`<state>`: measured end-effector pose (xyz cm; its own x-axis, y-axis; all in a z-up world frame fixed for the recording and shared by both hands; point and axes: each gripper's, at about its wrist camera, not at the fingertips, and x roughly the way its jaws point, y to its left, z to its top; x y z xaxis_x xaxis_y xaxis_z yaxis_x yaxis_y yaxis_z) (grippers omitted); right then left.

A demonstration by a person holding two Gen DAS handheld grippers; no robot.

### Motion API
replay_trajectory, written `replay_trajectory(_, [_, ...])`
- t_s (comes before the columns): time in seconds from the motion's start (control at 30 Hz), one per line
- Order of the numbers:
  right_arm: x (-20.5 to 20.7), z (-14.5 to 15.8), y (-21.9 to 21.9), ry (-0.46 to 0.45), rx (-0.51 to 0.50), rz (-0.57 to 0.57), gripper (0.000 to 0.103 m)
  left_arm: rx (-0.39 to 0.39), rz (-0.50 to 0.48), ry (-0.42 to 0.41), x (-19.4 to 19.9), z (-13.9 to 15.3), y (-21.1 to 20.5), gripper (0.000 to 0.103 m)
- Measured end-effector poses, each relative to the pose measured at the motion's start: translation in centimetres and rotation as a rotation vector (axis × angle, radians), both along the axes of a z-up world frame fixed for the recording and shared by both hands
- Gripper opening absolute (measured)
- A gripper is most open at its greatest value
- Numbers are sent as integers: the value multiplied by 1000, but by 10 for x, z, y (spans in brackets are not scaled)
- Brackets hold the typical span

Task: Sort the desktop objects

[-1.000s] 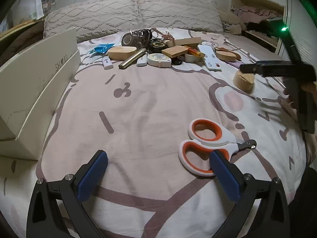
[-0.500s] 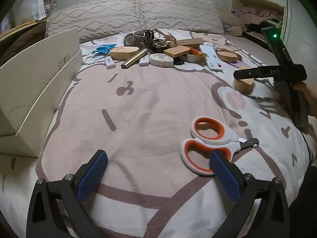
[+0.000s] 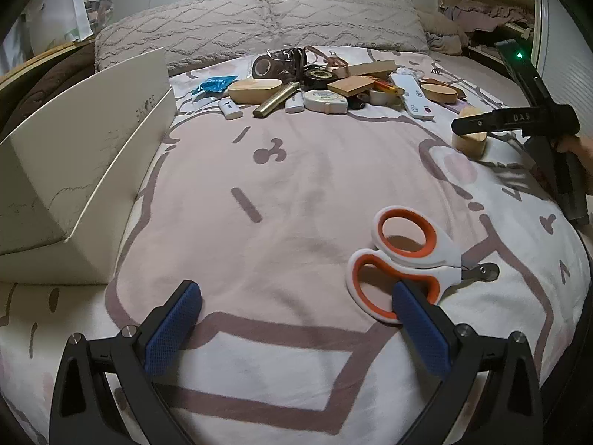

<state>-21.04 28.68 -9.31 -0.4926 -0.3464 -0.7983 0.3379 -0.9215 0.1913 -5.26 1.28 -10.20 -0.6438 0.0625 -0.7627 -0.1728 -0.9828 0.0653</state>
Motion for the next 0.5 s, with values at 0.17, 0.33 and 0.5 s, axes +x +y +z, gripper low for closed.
replay_trajectory(0.17, [0,-3,0,16,-15,3,103,-31,-18,-15,1,3,-3,103])
replay_trajectory(0.33, [3,-3,-3,38,-3,5,103,-89,-43,-24,0,6,-12,103])
replay_trajectory(0.5, [5,-4,-5,60,7,11,103,-187,7,27,-2,14,-26,103])
